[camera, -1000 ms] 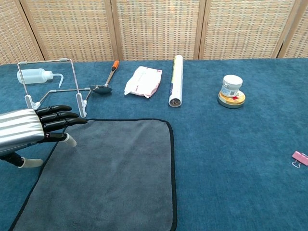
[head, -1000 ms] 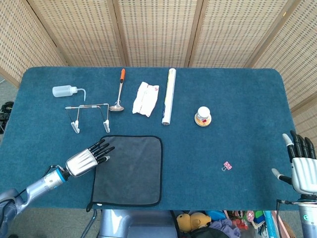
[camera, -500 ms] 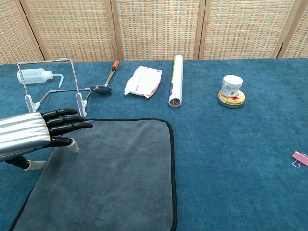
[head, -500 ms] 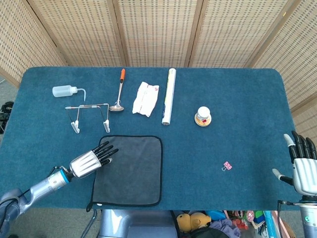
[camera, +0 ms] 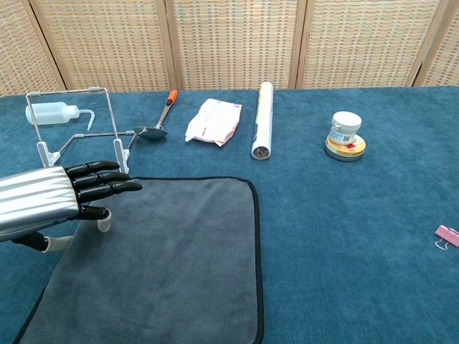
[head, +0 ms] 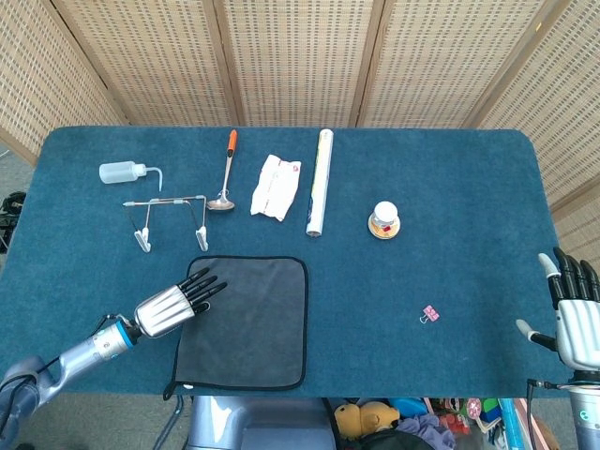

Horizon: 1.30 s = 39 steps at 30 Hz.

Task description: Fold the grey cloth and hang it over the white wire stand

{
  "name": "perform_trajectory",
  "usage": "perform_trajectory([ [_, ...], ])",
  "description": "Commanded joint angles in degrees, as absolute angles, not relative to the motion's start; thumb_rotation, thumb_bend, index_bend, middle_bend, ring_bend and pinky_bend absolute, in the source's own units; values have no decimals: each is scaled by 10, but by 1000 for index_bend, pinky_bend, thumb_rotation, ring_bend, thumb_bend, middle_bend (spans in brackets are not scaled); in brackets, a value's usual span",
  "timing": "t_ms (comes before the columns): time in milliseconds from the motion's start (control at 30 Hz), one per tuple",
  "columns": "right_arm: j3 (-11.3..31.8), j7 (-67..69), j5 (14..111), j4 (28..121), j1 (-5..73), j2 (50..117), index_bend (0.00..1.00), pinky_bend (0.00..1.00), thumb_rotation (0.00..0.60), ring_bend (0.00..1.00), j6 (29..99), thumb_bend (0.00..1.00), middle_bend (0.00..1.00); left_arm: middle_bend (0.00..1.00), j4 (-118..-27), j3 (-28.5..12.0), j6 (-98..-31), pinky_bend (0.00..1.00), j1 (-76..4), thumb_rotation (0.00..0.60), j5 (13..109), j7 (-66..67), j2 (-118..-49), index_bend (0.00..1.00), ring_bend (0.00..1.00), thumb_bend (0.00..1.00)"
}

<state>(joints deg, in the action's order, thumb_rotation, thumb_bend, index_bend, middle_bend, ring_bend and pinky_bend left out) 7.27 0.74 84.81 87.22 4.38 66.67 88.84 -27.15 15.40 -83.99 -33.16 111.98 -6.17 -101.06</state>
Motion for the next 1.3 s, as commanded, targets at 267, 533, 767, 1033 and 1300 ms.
perform_trajectory([
  [267,71,11,850,875,43,664,0,0,600,0,888,0,0,0,-284,157,-837,0,-336,600,1119,-47,-1010,494,0,348],
  [533,70,16,852,876,43,662,0,0,600,0,888,0,0,0,-294,156,-840,0,-338,600,1116,-42,-1006,643,0,366],
  [767,69,21,851,877,43,660,0,0,600,0,885,0,0,0,-305,155,-839,0,-343,600,1114,-36,-1005,661,0,376],
  [1033,69,23,851,879,43,657,0,0,600,0,885,0,0,0,-332,146,-847,0,-359,600,1117,-18,-1001,663,0,377],
  [1300,70,25,849,879,43,656,0,0,600,0,884,0,0,0,-394,131,-835,0,-389,600,1119,16,-991,662,0,377],
])
